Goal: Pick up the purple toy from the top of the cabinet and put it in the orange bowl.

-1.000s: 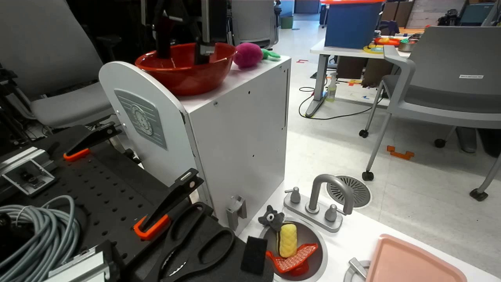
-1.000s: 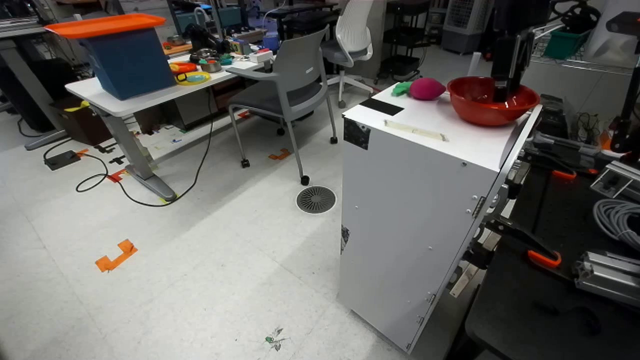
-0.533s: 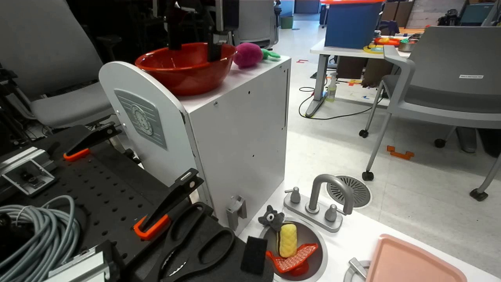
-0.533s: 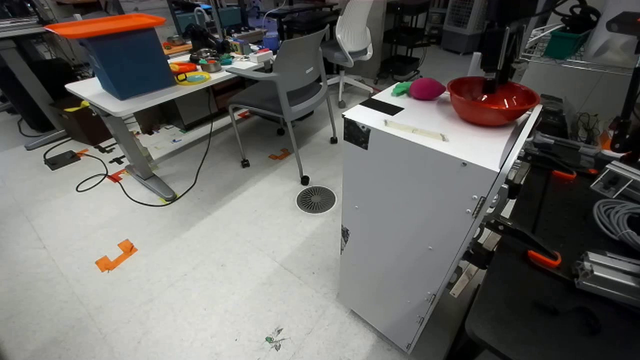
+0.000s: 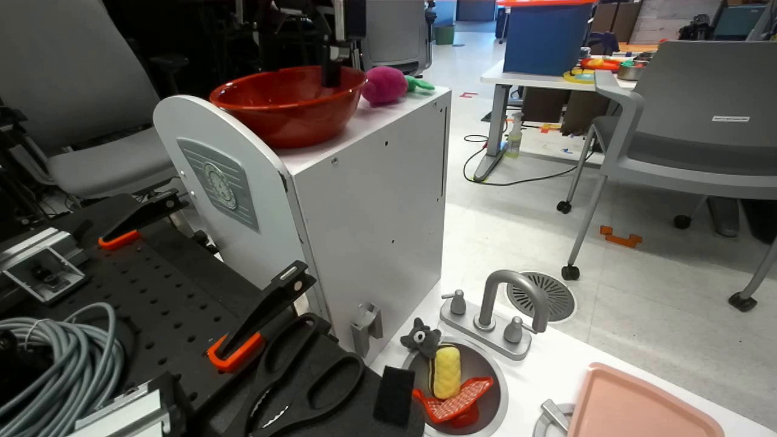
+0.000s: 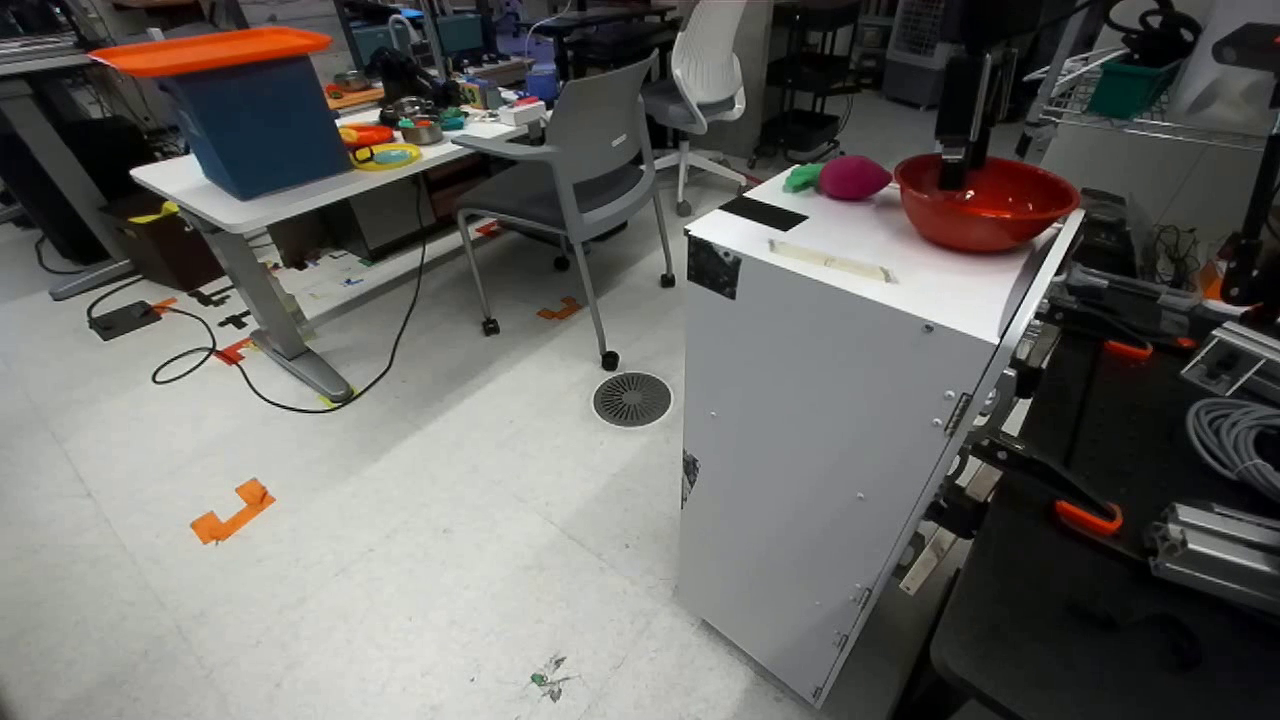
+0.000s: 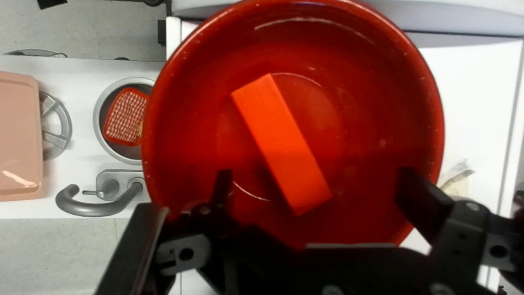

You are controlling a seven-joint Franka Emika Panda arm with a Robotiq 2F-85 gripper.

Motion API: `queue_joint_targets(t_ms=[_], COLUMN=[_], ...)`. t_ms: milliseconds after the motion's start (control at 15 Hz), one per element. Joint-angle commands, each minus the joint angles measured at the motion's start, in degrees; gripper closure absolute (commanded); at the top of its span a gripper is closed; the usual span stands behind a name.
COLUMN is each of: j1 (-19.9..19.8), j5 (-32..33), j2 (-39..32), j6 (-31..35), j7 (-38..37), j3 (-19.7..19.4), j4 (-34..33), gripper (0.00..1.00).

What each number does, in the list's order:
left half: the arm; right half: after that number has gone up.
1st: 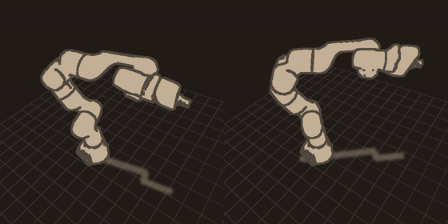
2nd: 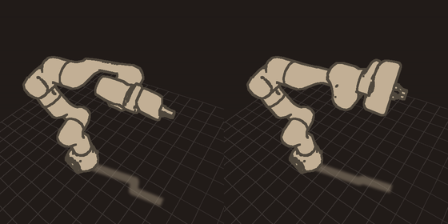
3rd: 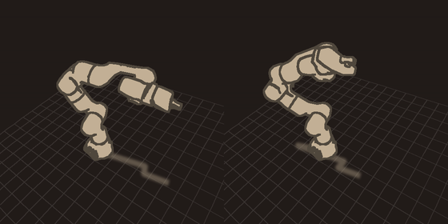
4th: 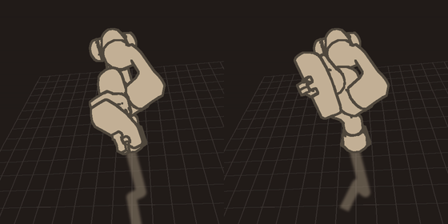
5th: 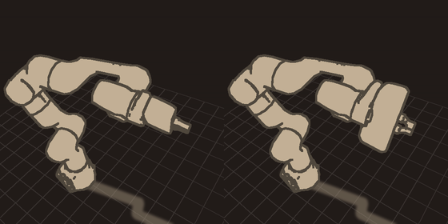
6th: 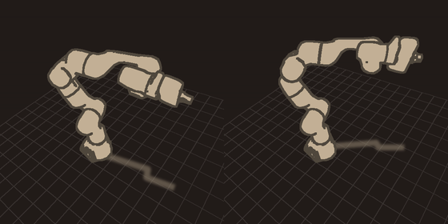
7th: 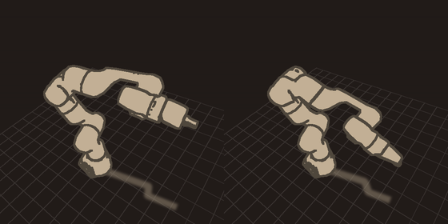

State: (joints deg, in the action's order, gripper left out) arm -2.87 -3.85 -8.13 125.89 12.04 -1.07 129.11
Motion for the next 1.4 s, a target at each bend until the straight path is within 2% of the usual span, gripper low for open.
queue_joint_targets(t_ms=[0, 1000, 1333], j1=[0.7, 2.6, 2.4], j5=[0.7, 1.2, 1.4], j2=[-0.7, 0.3, 2.6], j6=[-1.3, -0.7, -1.3], j7=[1.0, 1.5, 0.5], j3=[0.8, 2.6, 2.3], j4=[-1.7, -0.6, 0.4], gripper=[0.0, 0.0, 0.0])
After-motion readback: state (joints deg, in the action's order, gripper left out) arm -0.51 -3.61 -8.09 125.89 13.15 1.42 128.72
